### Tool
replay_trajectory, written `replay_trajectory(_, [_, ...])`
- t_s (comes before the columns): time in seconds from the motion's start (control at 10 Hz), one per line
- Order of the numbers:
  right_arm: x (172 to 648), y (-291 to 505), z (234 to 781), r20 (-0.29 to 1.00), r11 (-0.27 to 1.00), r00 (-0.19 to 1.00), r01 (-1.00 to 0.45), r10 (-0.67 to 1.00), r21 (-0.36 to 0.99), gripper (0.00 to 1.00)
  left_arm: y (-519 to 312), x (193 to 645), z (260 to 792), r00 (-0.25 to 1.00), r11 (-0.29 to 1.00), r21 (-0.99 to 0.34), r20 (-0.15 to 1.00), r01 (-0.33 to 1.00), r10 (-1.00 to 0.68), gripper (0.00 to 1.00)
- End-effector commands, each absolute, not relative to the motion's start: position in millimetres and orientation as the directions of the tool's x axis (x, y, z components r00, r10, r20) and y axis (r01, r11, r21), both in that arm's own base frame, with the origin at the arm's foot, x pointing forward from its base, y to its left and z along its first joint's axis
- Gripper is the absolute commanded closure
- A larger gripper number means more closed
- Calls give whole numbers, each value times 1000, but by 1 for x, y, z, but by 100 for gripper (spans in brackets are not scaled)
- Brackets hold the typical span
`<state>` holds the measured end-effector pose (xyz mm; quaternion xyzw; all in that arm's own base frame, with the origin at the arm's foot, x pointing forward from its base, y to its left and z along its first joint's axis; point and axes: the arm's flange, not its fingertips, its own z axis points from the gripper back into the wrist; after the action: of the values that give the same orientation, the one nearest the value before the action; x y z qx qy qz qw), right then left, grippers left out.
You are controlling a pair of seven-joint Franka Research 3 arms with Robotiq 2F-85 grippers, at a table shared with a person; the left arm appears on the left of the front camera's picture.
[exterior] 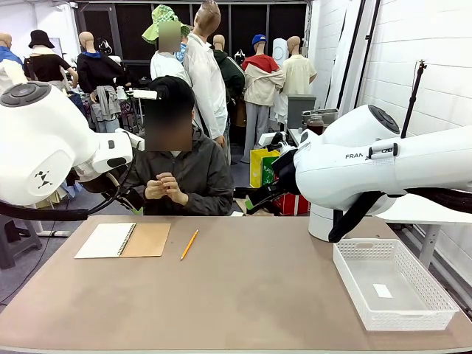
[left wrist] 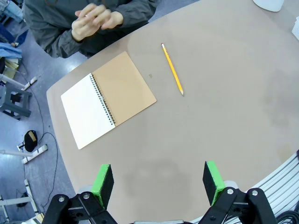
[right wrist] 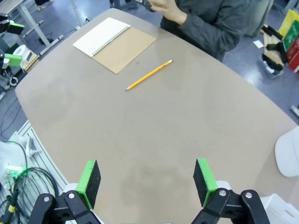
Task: Sort the paper based on its condition.
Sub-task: If a person hands you a paper, place it in the Organizing basket , and if it's crumpled, put it in the Trash can.
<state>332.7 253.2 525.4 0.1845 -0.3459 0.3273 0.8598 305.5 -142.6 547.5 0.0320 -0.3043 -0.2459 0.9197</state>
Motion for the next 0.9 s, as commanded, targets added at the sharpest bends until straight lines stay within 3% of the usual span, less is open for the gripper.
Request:
replay_trajectory(0.0, [334,253,527,707,719,557,-688,436,99,0,-141,306,547,692,872,211,538,443,-481,0])
replay_trajectory(0.8, [334,253,527,707,719,557,-688,436,99,0,-141,306,547,692,872,211,538,443,-481,0])
